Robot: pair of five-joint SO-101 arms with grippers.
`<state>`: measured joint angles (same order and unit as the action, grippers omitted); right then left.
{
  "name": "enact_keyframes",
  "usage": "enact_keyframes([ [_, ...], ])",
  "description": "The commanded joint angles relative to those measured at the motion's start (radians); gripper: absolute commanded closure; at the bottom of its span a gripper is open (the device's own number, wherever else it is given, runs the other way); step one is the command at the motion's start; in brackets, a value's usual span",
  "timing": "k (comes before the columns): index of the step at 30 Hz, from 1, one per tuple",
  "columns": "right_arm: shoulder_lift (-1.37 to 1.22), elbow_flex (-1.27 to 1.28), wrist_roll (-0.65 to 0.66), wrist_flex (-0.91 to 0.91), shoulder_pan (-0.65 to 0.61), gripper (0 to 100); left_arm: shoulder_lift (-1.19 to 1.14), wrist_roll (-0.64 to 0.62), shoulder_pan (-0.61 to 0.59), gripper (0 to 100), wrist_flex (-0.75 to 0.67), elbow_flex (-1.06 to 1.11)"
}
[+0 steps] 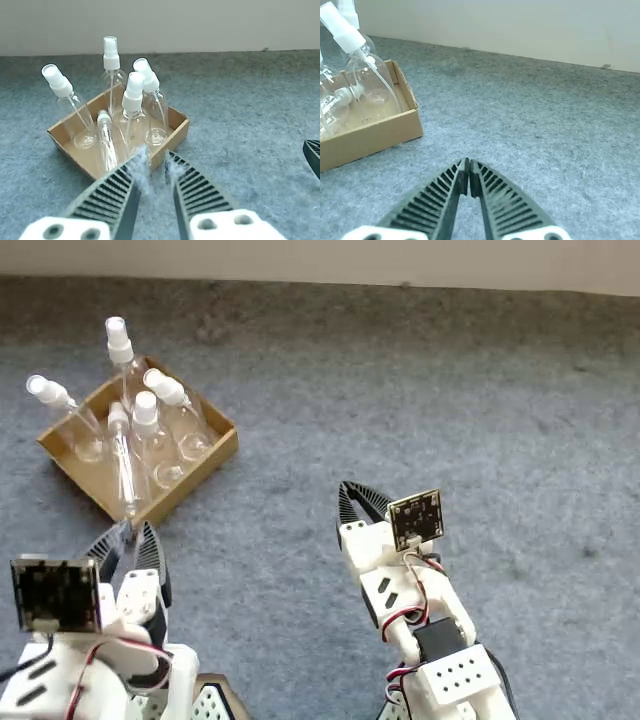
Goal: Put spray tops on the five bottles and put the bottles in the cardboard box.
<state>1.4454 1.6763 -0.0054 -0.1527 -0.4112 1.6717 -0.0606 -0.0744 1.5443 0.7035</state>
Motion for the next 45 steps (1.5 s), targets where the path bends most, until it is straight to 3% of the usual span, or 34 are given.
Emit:
enact_keyframes([
  [1,0.004,0.119,0.012,-0.005,-0.007,99.4,0.041,-0.005,0.016,99,0.032,-0.036],
  [6,0.004,0.119,0.012,-0.005,-0.007,99.4,0.041,0.046,0.028,99,0.035,-0.035],
  [13,0.004,0.119,0.012,-0.007,-0.007,99.4,0.044,0.046,0.257,99,0.103,-0.045],
  [30,0.007,0.119,0.012,-0.007,-0.007,99.4,0.151,0.052,0.021,99,0.138,-0.065],
  [39,0.005,0.119,0.012,-0.007,-0.007,99.4,0.151,0.054,0.004,99,0.150,0.093],
  [42,0.005,0.119,0.012,-0.007,-0.007,99.4,0.151,0.054,0.004,99,0.074,0.232],
  [45,0.005,0.119,0.012,-0.008,-0.007,99.4,0.151,0.055,0.001,99,-0.098,0.386],
])
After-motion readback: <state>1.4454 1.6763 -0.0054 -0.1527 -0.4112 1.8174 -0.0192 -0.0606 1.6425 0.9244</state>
